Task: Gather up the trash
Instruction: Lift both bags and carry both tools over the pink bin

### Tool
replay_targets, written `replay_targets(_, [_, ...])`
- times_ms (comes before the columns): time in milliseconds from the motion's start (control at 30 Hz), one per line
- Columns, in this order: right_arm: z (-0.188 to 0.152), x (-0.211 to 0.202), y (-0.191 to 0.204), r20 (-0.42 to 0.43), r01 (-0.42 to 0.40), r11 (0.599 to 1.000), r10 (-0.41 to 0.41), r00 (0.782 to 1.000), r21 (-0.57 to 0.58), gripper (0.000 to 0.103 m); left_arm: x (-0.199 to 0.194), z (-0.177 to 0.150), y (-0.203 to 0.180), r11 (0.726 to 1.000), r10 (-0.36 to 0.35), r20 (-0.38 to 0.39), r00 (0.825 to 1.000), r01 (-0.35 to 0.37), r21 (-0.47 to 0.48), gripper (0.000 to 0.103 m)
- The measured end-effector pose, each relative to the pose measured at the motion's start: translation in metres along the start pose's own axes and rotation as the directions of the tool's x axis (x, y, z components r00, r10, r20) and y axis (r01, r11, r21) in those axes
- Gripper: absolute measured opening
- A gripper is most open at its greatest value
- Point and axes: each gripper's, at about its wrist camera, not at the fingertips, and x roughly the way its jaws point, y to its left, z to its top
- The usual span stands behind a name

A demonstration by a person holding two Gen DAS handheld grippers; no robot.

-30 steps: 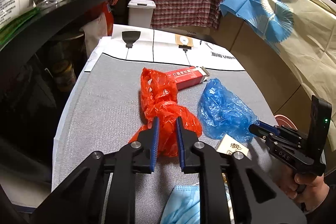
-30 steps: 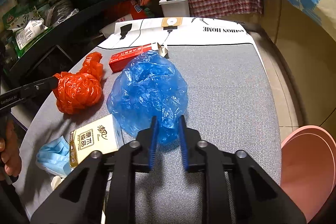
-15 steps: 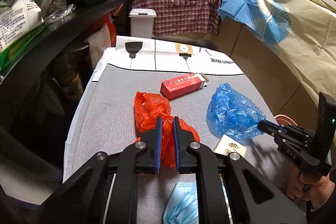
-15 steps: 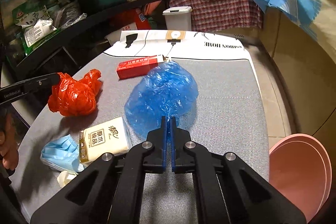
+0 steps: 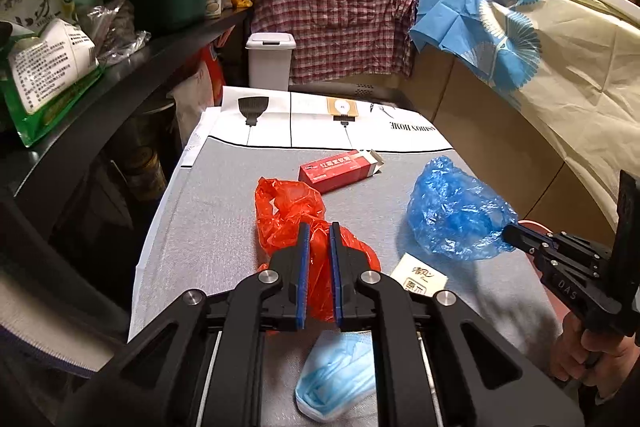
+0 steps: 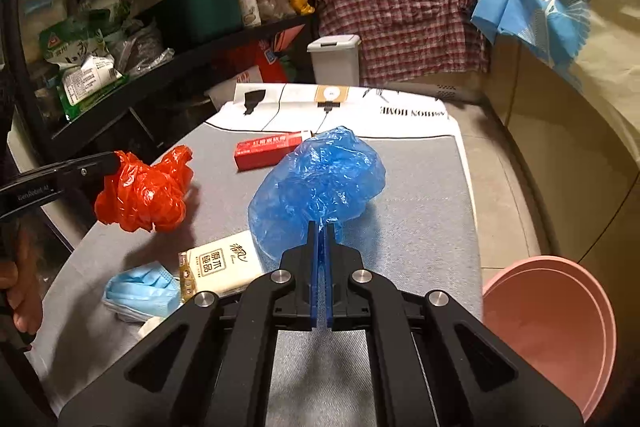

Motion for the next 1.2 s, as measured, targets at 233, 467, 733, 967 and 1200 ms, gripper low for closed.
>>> replay_targets(233, [0.006, -0.032, 0.004, 0.036, 0.027, 1.000, -0.026, 0.999, -0.015, 0.002, -0.017, -0.002, -0.012, 1.000, -0.017, 0.021, 1.000, 0.017, 0.010, 0.009])
replay_targets(467, [0.003, -0.062, 0.002, 0.057, 0.058, 0.998, -0.056, 0.997, -0.026, 0.002, -0.032, -0.011, -0.021, 1.000, -0.028, 0.040, 0.999, 0.028, -0.013, 0.009])
replay_targets(733, [0.000, -0.093, -0.004, 0.069, 0.080, 0.996, -0.078, 0.995, -0.026, 0.002, -0.045, -0.027, -0.034, 0.999, -0.042, 0.045, 0.998, 0.042, -0.012, 0.009])
replay_targets(967, [-0.005, -0.122, -0.024, 0.086, 0.107, 0.994, -0.105, 0.991, -0.020, 0.002, -0.052, -0.033, -0.046, 0.999, -0.050, 0.053, 0.997, 0.050, 0.002, 0.009])
replay_targets(1200, [-0.014, -0.147, -0.048, 0.098, 0.136, 0.991, -0.137, 0.986, 0.012, 0.002, -0.055, -0.039, -0.062, 0.998, -0.063, 0.051, 0.997, 0.062, 0.017, 0.009])
